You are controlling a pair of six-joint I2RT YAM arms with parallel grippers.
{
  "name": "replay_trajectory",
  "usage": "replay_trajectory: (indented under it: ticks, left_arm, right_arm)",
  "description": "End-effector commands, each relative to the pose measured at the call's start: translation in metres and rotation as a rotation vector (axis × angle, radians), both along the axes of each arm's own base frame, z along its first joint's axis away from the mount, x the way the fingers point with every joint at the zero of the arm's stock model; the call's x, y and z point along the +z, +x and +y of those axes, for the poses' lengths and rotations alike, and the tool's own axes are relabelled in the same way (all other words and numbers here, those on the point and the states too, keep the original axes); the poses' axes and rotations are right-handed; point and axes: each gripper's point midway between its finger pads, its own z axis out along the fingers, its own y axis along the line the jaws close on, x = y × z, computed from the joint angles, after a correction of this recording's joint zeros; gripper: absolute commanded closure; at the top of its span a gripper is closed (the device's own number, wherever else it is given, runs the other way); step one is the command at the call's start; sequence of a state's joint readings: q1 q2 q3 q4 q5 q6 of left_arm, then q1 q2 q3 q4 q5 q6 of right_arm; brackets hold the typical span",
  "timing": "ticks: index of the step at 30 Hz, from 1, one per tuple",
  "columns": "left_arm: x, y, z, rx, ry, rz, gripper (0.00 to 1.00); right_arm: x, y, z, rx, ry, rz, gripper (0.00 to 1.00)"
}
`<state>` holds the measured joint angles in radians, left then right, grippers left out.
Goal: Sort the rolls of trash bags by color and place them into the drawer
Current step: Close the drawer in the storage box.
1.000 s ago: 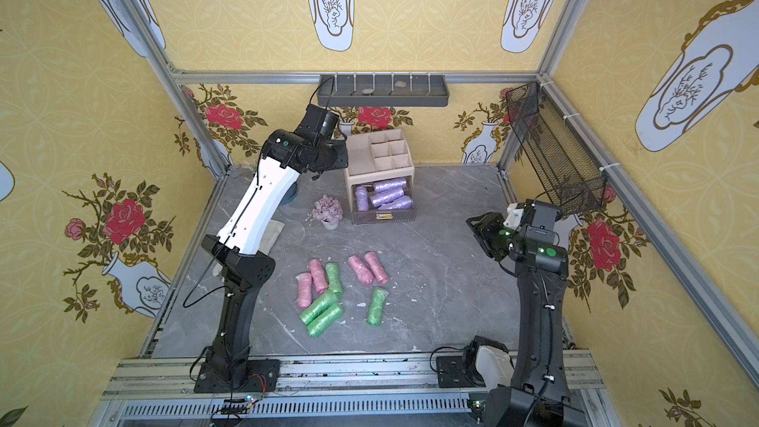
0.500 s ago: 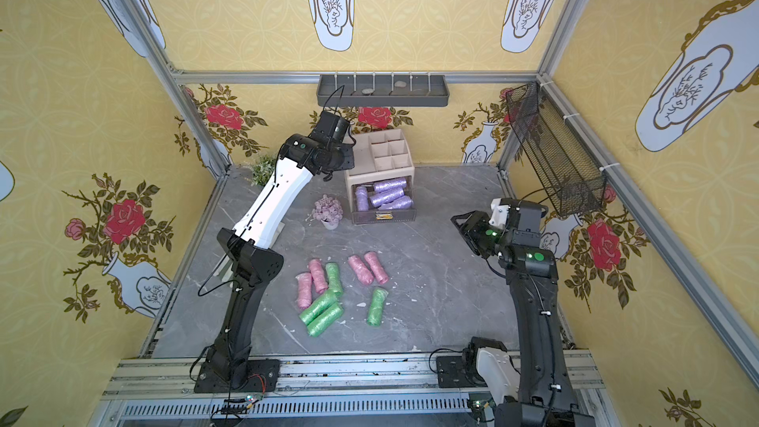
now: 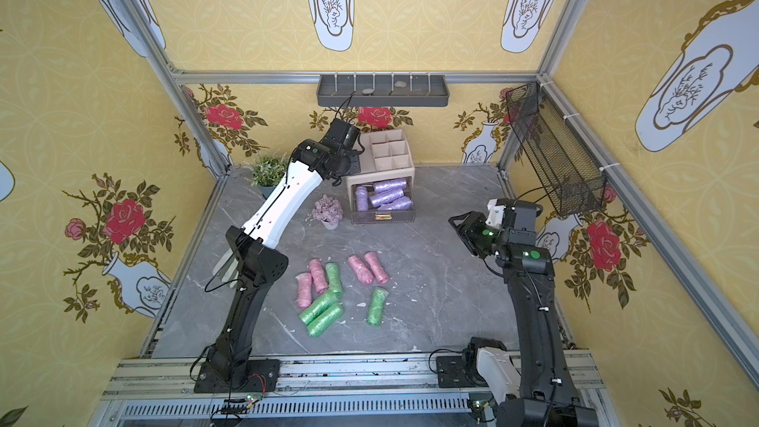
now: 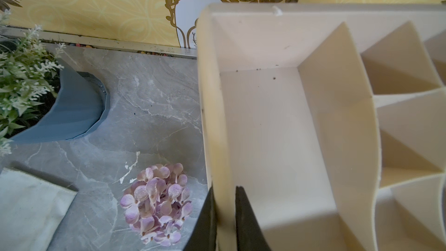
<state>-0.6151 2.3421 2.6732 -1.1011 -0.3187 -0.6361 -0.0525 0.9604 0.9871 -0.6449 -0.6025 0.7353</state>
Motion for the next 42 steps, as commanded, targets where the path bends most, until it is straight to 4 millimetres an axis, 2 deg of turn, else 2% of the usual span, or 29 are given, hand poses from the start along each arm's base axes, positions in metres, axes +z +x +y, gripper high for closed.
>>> replay_trajectory:
  ticks: [1, 4, 7, 14, 17, 21, 24, 26, 31, 37, 42]
  left_arm:
    - [-0.014, 0.001, -0.006, 0.004, -0.005, 0.024, 0.93]
    - [-0.019, 0.002, -0.006, 0.017, -0.010, 0.036, 0.99]
    - [-0.022, 0.001, -0.005, 0.028, -0.012, 0.042, 1.00]
    - [-0.023, 0.001, -0.006, 0.044, -0.034, 0.052, 1.00]
    - [-0.023, 0.000, -0.007, 0.045, -0.039, 0.054, 1.00]
    - [-0.023, 0.000, -0.008, 0.042, -0.042, 0.057, 1.00]
    - [-0.023, 0.000, -0.009, 0.036, -0.044, 0.060, 1.00]
    - [-0.024, 0.000, -0.008, 0.034, -0.040, 0.062, 1.00]
    - [-0.025, -0.001, -0.007, 0.026, -0.027, 0.068, 1.00]
    - [-0.026, -0.003, -0.005, 0.020, -0.012, 0.074, 1.00]
    - [-0.029, -0.003, -0.005, 0.016, -0.003, 0.081, 1.00]
  right_arm:
    - [0.011, 0.007, 0.004, 0.015, -0.008, -0.072, 0.52]
    - [0.020, 0.004, 0.010, 0.032, -0.038, -0.115, 0.54]
    - [0.032, -0.001, 0.021, 0.084, -0.054, -0.167, 0.54]
    - [0.034, -0.017, 0.059, 0.251, -0.052, -0.233, 0.57]
    - [0.027, -0.028, 0.079, 0.316, -0.053, -0.250, 0.59]
    - [0.002, -0.039, 0.105, 0.363, -0.069, -0.229, 0.63]
    - [-0.017, -0.040, 0.123, 0.374, -0.086, -0.201, 0.67]
    - [-0.025, -0.035, 0.129, 0.363, -0.104, -0.191, 0.69]
    - [-0.037, -0.011, 0.129, 0.296, -0.122, -0.175, 0.75]
    - [-0.039, 0.017, 0.125, 0.260, -0.138, -0.186, 0.78]
    - [-0.034, 0.040, 0.112, 0.220, -0.115, -0.209, 0.79]
